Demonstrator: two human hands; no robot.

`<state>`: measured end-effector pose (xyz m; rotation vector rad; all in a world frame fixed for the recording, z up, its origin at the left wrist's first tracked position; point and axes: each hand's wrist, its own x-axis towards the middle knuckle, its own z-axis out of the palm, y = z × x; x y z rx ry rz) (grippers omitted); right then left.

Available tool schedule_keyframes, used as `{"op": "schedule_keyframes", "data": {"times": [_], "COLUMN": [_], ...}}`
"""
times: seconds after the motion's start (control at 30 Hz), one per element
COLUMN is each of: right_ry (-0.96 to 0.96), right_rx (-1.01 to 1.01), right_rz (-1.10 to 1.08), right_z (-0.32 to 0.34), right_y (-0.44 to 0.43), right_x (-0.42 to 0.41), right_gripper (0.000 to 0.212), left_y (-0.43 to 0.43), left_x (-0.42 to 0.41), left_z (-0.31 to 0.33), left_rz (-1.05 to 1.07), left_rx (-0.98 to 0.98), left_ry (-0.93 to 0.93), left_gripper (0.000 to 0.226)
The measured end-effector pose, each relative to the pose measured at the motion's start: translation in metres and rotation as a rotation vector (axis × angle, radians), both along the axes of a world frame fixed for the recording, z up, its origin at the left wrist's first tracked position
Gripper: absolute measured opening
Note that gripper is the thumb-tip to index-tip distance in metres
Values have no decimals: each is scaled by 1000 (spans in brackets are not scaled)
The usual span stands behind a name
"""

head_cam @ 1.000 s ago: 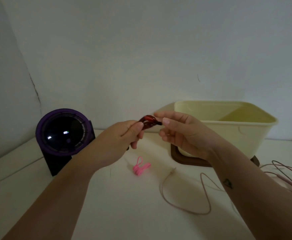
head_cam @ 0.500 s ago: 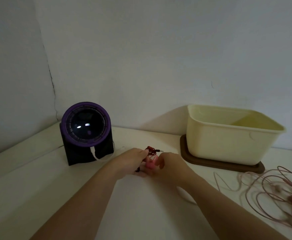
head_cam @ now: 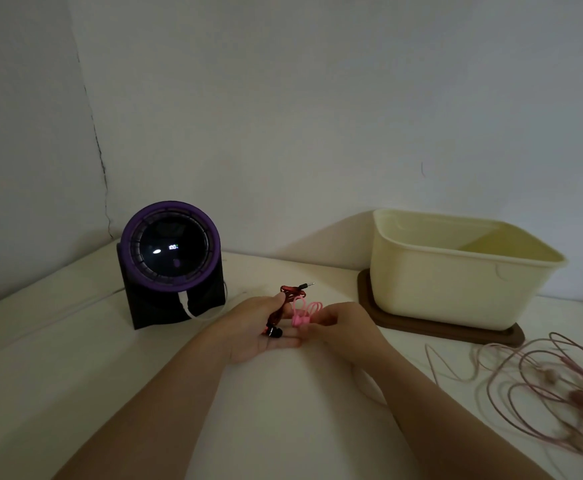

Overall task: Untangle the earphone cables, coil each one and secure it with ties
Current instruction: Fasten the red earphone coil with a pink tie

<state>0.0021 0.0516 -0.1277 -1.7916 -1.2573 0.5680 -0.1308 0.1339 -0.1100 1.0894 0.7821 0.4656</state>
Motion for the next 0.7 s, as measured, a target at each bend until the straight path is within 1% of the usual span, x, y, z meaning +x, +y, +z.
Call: {"op": "schedule_keyframes", "data": {"times": [0.07,0.17,0.23,0.37,0.47,0.57,0.7], "right_ry": [6,47,78,143,146,71,66], "right_rx": [1,15,11,-12,-18,-1,102], "right_rz": [33,65,83,122,125,55,-91], "right_z": [1,1,1,3,4,-2,-15], "right_y": [0,-2,-2,-3,-4,-2,-2], "right_x": [4,8,9,12,13,10,1], "right_gripper": [11,17,17,12,8,12,3], "left_y": [-3,-6,-3,1,3,2,-4], "left_x": [0,0,0,1,2,2,1], "left_z": [2,3,2,-2,-4,-4,-2], "left_rz": [8,-8,-11,6,2,-10,-59], "left_rx": [5,5,-9,-23,-21,-20,-23], "left_ry": [-14,-7,-3,-6,-20,-32,-64], "left_gripper": [38,43,44,39,37,37,38]}}
